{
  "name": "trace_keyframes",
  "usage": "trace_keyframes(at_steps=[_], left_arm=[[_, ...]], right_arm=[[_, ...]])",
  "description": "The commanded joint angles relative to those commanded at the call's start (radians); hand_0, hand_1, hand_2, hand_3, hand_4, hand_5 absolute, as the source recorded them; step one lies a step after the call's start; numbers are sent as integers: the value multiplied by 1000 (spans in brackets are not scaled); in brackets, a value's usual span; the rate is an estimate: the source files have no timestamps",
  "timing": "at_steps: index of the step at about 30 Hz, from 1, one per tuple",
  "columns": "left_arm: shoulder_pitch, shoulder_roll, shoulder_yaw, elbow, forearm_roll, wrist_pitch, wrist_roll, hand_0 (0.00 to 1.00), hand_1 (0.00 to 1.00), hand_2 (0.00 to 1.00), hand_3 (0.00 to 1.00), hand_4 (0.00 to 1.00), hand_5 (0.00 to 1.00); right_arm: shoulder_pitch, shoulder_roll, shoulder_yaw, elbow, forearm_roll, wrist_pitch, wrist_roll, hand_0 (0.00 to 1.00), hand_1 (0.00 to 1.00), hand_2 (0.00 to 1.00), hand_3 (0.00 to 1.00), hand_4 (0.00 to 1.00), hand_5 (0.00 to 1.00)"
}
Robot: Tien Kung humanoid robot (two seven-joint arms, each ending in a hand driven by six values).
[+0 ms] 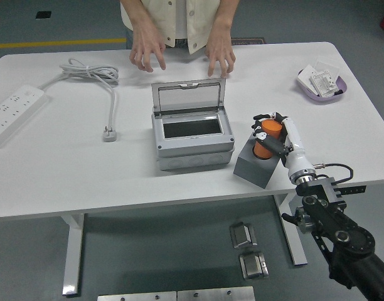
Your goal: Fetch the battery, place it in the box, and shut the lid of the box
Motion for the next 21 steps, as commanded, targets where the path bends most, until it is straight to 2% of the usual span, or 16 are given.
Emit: trace_keyframes(at_steps=[12, 21], left_arm=[[0, 0, 2, 0, -1, 0, -1, 626, 621, 594, 635, 694, 146], [1, 0, -1, 0, 2, 0, 0, 627, 621, 594, 636, 694, 146]], right_arm=[[0, -8, -3, 49, -24, -18, -6, 300, 307, 405, 496, 320, 2], [6, -31, 6, 164, -145, -70, -62, 302, 307, 406, 497, 323, 2]])
